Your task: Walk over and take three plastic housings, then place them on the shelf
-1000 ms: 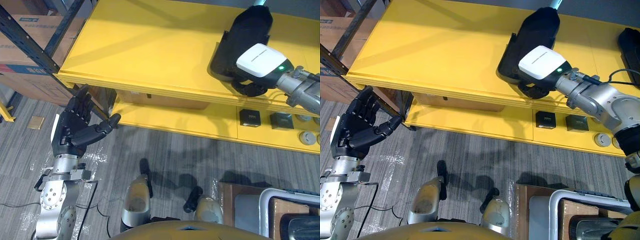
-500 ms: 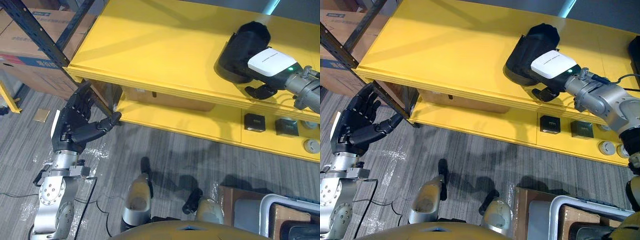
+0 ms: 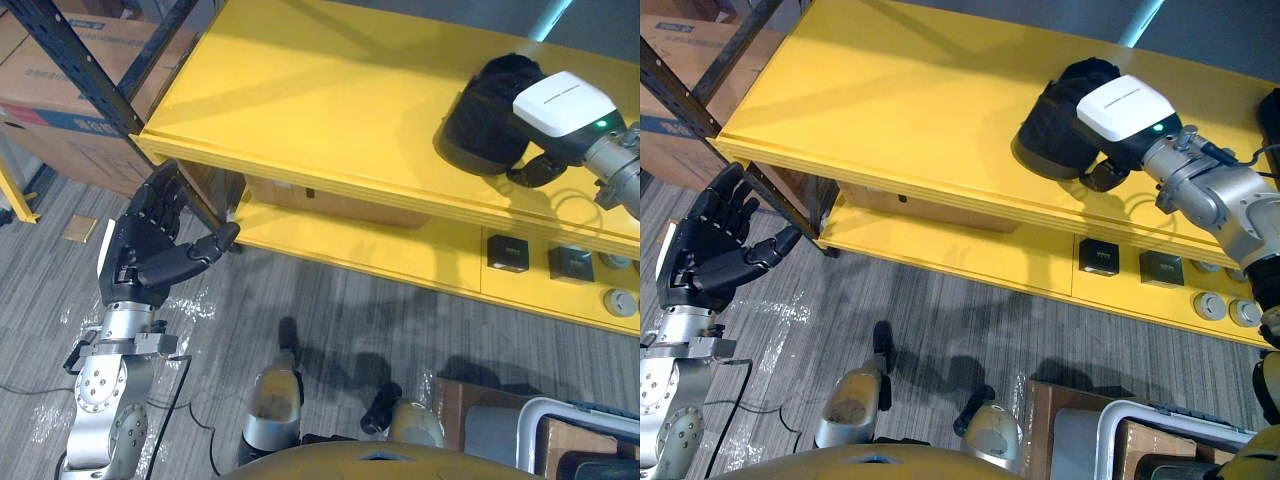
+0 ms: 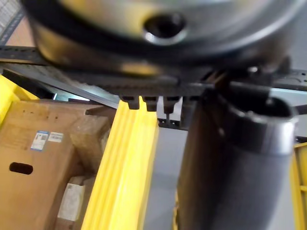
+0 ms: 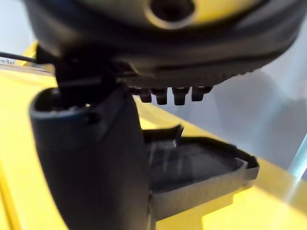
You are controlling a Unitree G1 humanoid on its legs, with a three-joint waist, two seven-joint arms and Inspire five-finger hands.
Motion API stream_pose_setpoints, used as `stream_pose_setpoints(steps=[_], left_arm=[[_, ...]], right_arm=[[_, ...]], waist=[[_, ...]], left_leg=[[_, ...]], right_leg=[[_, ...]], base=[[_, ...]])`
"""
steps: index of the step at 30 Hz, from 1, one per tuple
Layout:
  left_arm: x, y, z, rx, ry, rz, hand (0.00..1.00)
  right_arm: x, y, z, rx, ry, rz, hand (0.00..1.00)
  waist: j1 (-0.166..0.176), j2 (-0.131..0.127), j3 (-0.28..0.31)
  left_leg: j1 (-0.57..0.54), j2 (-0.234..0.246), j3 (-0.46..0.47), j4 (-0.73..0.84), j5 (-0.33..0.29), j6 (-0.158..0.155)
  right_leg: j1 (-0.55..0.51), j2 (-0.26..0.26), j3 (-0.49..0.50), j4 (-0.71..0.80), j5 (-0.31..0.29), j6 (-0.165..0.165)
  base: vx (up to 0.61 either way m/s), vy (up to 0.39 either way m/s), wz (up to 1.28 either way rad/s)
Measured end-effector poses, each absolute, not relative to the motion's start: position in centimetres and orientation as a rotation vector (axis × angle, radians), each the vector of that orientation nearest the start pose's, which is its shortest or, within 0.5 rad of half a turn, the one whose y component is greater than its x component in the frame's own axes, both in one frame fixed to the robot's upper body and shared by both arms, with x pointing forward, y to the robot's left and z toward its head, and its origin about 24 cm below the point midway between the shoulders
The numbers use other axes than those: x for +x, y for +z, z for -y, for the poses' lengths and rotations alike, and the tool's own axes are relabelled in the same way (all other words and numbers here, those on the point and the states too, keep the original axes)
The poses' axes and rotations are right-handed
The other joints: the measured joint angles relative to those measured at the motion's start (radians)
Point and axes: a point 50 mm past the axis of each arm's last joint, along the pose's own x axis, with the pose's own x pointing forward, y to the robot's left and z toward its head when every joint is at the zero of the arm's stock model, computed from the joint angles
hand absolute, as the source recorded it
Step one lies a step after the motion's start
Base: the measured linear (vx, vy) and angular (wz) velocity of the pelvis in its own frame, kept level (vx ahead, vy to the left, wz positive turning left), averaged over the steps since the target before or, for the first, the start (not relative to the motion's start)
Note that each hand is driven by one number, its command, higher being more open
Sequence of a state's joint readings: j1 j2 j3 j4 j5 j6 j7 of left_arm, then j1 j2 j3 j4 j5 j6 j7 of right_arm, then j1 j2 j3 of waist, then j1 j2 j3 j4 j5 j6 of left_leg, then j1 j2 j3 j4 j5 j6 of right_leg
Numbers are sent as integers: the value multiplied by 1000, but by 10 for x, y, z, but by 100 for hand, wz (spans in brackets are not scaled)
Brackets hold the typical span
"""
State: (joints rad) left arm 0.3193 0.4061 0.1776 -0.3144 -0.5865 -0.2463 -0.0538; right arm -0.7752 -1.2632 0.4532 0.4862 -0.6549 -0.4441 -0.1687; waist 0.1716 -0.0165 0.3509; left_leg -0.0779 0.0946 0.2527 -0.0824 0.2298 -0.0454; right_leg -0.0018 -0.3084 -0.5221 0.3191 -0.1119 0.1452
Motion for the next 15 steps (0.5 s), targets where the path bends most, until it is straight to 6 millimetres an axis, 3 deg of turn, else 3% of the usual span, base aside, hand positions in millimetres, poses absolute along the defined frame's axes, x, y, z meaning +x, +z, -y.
stream_pose_setpoints(steps=[6,10,13,15], left_arm=[[185,101,-255,-113,96,306,100],[184,96,-253,-155,145,297,100],[182,89,-249,-211,179,283,100],[179,78,-243,-266,216,237,100]], right_arm=[[305,299,293,-1848,-170,707,100],[282,331,283,-1518,-277,896,100],[264,326,297,-1241,-353,882,100],[255,290,312,-1000,-419,783,100]], waist=[[-47,-9,-82],[-76,-6,-137],[-98,-5,-174],[-120,1,-187]], left_leg=[[36,-12,32,-2,-22,5],[57,-7,61,-2,-36,-1],[61,-3,59,-2,-38,-2],[78,1,52,-6,-38,-2]], right_leg=[[60,11,12,-110,45,20],[86,30,35,-174,75,19],[98,38,31,-188,78,18],[125,45,23,-197,72,9]], base=[[87,-5,-11],[38,-19,-23],[9,-10,-2],[-24,-35,5]])
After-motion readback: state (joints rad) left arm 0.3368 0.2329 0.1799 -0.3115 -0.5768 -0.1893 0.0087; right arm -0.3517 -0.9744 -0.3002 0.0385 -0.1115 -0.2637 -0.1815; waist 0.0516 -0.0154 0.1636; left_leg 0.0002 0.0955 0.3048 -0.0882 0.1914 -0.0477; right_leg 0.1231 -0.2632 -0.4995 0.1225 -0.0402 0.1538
